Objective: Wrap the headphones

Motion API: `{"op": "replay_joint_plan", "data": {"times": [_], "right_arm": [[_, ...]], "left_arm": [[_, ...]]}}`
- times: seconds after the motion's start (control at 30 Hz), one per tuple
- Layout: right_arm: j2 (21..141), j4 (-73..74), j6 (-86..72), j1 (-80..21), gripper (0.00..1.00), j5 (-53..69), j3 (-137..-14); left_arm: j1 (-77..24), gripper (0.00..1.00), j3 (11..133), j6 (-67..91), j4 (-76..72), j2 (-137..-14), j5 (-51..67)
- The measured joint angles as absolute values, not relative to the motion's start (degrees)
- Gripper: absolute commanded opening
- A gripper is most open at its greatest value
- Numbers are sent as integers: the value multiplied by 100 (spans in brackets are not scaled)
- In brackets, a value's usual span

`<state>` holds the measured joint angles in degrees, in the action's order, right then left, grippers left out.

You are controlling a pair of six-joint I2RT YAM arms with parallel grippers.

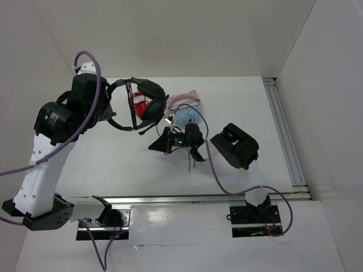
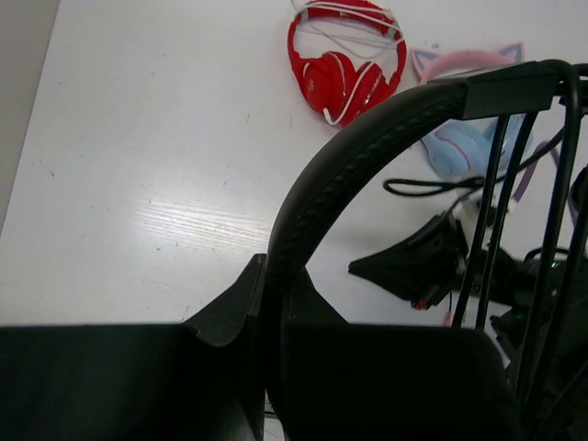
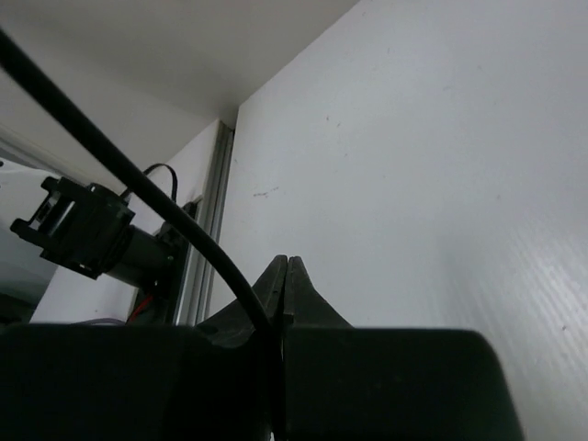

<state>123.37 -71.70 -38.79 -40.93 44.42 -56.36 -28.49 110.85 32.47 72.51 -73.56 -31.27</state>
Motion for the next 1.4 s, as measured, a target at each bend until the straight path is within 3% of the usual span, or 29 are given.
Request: {"op": "replay_joint_plan", "data": {"times": [0.23,0.43,0.77,0.97,1.2,1.4], "right_arm": [[12339,-7299,-3854,-4381,0,4139,-4834],[12027,-7172,-3352,-4915,0,3785,-4198],[9306,-4482,-1664,-6438,0,2705,-4106],[8149,-2324,-624,-6755,0,1914,-5070],[8121,-82,709,-6309,0,1184,-7319],[8143,913,1959,-5579,0,-172,-7942]], "left_arm": [[-1984,0,11358,3605,7146,-7395,-2860],[-1135,0,11858,3802,6785,-8132,-2517],[-283,0,10809,4235,6114,-8761,-2676],[-416,0,10116,4206,5944,-9072,-2965],[-1031,0,9192,3852,5857,-9113,-3227],[-1557,0,8132,3229,5391,-8823,-2884]]}}
